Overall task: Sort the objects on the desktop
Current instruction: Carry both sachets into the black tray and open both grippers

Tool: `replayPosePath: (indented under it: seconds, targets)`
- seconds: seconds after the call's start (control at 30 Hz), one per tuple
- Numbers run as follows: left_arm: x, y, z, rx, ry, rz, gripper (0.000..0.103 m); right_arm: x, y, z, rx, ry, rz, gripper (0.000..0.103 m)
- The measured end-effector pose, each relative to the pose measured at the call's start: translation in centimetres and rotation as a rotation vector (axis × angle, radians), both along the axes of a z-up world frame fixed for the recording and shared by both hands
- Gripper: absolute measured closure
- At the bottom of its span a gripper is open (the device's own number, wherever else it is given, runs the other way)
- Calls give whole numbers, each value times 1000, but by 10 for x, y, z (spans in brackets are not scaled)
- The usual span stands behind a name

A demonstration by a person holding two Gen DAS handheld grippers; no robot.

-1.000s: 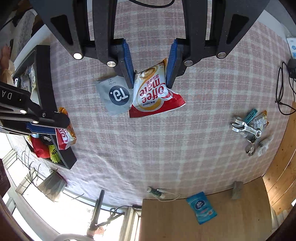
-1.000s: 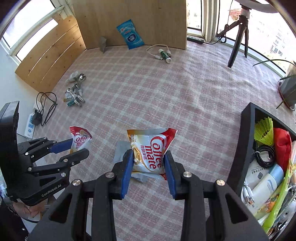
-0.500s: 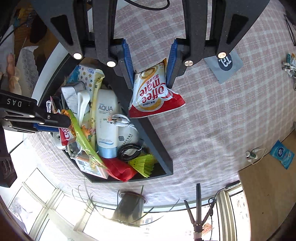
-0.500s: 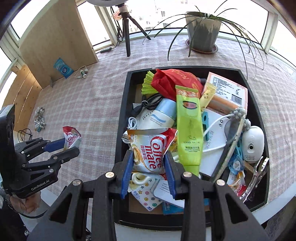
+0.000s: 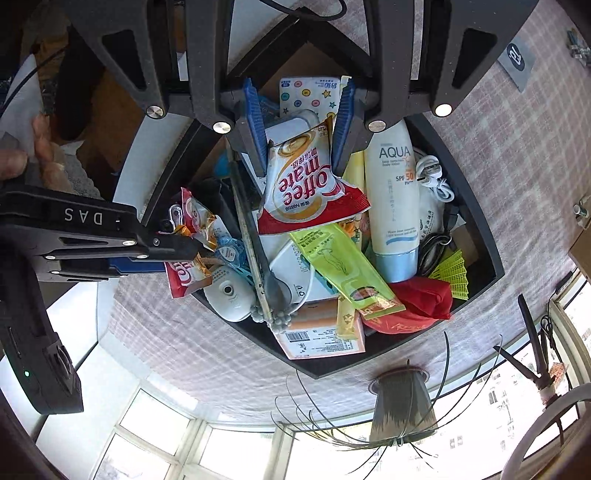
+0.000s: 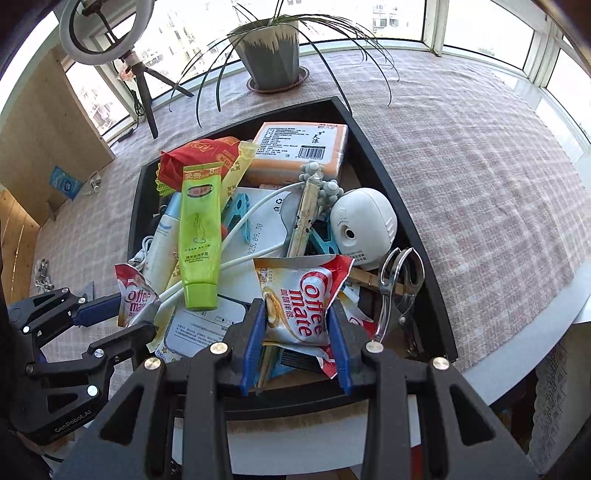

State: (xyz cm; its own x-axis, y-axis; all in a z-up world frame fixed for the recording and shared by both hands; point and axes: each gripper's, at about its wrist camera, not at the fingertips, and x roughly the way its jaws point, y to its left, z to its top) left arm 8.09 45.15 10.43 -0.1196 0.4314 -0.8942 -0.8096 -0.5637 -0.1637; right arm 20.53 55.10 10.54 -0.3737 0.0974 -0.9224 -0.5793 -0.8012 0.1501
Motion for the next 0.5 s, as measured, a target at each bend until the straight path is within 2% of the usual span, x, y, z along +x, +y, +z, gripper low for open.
replayPosePath:
  seconds: [0.1, 0.17, 0.2, 0.27, 0.5]
  targets:
    - [1, 13, 3, 6, 11, -3, 66, 5, 5, 0, 4, -6, -9, 69]
    - [-1, 18, 6, 7, 11, 3, 48, 6, 9, 0, 11, -7, -15, 68]
    - [-3, 19, 8, 14, 11, 6, 46, 7, 10, 1, 15, -2, -23, 65]
    - [-4, 18, 10, 17, 17, 12, 45, 8, 15, 2, 4, 1, -36, 57]
    - [-19, 1, 11, 17, 11, 63, 45, 5, 17, 6, -12, 26, -51, 49]
